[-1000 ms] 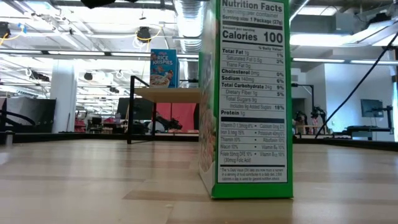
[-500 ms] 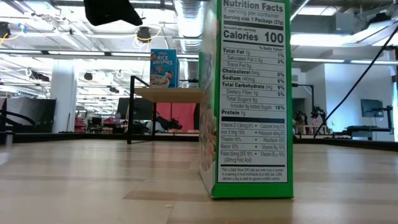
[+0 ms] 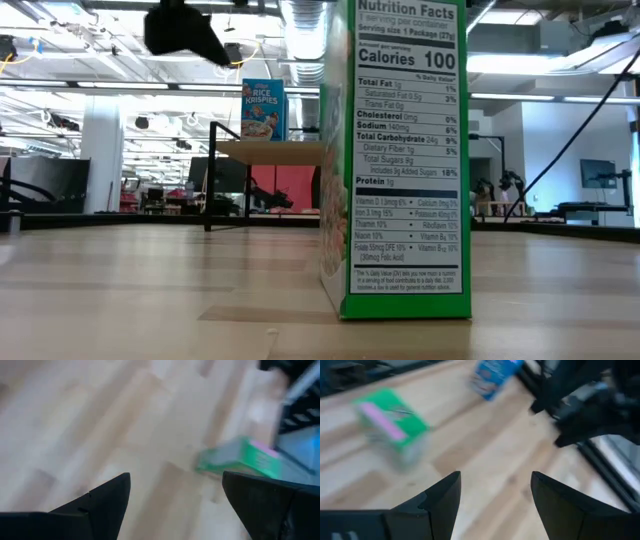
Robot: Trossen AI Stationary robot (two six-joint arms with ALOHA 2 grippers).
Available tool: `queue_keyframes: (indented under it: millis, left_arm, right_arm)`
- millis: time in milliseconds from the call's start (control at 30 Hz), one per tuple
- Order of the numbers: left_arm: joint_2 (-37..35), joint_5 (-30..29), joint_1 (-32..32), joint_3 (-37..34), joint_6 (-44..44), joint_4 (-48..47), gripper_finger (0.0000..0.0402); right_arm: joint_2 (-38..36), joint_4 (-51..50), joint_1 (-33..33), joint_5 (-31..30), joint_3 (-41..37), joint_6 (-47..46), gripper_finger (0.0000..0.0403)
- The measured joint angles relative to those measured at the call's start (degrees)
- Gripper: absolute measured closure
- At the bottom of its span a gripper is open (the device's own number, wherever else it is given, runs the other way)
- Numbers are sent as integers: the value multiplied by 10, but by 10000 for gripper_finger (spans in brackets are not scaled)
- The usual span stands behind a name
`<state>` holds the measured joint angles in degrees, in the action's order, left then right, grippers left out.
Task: Stack cereal on shelf
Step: Put the green cereal box on the shelf aligned with the other green cereal boxes
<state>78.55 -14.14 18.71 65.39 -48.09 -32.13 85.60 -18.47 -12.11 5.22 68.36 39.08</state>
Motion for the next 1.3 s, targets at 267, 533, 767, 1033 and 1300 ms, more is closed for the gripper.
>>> queue_keyframes:
  millis: [267, 533, 767, 1033, 1300]
  left_arm:
    - [-3, -41, -107, 0, 165, -83, 97]
    - [-25, -58, -206, 0, 306, -149, 97]
    - [-99, -79, -237, 0, 324, -170, 97]
    - [-183, 8, -226, 1, 299, -171, 97]
    - [-229, 129, -201, 1, 219, -178, 97]
  right_arm:
    - [0, 118, 76, -72, 0, -45, 137]
    - [-1, 154, 166, -137, 33, -210, 137]
    - [0, 151, 224, -148, 54, -387, 137]
    - [0, 24, 191, -134, 114, -685, 137]
    - [-1, -24, 113, -93, 167, -852, 137]
